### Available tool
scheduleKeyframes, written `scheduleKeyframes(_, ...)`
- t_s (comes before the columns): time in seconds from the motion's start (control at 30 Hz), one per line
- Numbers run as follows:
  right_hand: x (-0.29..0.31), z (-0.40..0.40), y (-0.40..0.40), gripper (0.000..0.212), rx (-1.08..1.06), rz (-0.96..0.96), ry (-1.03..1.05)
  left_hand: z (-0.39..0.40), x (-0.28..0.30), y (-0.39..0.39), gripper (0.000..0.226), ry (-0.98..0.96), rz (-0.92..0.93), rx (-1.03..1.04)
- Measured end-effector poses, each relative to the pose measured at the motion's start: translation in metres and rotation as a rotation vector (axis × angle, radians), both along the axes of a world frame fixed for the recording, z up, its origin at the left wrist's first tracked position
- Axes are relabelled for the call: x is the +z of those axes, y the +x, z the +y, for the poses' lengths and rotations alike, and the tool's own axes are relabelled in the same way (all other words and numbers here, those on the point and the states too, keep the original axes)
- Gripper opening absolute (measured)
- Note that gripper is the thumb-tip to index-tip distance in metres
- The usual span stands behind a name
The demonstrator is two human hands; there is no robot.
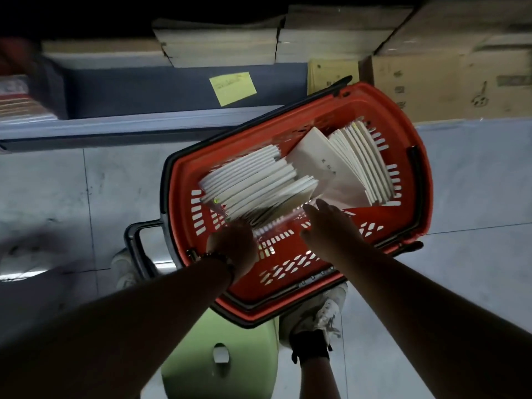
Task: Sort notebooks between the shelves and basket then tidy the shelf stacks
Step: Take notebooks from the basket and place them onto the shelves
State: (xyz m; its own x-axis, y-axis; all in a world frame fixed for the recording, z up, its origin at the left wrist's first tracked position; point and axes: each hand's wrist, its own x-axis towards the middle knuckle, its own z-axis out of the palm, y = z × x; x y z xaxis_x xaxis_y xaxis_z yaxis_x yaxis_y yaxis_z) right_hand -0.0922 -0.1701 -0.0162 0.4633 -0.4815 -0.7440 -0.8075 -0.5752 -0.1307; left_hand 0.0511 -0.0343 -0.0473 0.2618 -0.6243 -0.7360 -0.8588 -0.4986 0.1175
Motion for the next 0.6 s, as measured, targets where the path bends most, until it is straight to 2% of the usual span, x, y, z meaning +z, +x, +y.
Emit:
scheduleKeyframes(0.1,-0.013,0.001,-0.002,0.056,-0.031,-0.014,0.035,0.003,-0.014,-0.009,0.037,-0.063,0.060,0.160)
scheduleKeyframes(0.2,-0.019,0.001,-0.007,0.051,-0.049,-0.003,0.062,0.003,-0.018,-0.012,0.032,-0.130,0.043,0.132)
scheduleKeyframes(0.27,-0.019,0.000,-0.013,0.050,-0.135,-0.018,0.073,0.004,-0.017,-0.011,0.026,-0.169,0.044,0.108)
scheduleKeyframes(0.37,-0.011,-0.004,-0.018,0.050,-0.410,-0.063,0.134,0.006,0.000,-0.010,0.028,-0.278,0.225,0.190)
scheduleKeyframes(0.5,0.002,-0.015,-0.023,0.034,-0.741,-0.225,0.218,0.000,0.046,0.000,0.020,-0.437,0.498,0.456)
scheduleKeyframes(0.6,0.025,-0.031,-0.024,0.056,-0.933,-0.391,0.418,-0.016,0.091,0.021,0.019,-0.599,0.583,0.520)
